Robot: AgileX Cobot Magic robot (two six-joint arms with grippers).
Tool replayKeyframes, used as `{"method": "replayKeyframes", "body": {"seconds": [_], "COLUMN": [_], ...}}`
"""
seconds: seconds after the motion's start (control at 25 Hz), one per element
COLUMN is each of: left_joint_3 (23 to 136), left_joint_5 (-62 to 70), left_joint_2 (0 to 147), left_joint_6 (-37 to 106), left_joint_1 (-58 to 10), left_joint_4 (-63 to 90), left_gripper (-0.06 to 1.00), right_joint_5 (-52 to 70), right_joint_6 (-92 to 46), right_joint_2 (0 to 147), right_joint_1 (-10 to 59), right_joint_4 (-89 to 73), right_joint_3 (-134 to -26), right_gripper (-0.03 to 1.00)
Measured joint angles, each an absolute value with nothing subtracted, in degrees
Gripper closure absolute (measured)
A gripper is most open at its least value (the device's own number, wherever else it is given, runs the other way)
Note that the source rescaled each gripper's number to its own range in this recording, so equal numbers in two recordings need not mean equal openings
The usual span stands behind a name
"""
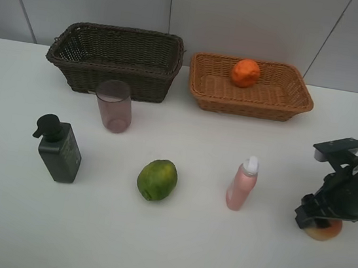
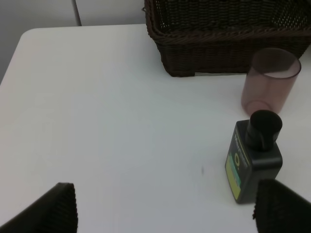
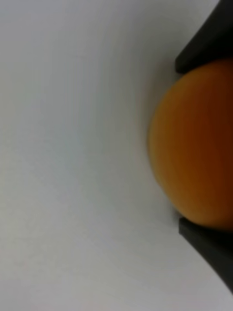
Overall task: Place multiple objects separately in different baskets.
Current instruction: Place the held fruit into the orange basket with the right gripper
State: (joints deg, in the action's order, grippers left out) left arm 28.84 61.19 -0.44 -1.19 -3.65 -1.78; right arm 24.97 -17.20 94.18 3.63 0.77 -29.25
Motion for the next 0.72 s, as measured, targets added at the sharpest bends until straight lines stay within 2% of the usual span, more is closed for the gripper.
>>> {"method": "replayKeyframes", "body": {"seconds": [0.4, 0.72], "left_joint_3": [28.8, 28.8], "left_joint_5": [61.2, 61.2], "left_joint_2": [-0.4, -0.4], "left_joint_6": [-1.2, -1.2], "left_joint_1": [-3.6, -3.6], "left_joint_4": [-1.8, -1.8], "left_gripper": [0.00, 0.00], "right_joint_5": [25.2, 34.4], "right_joint_6": [-17.2, -15.8], "right_joint_2": [94.1, 90.0], "right_joint_1": [3.6, 5.4], "right_joint_4": [0.0, -2.5], "right_joint_3": [-29.3, -36.9], "right_gripper": [0.54, 0.54]}}
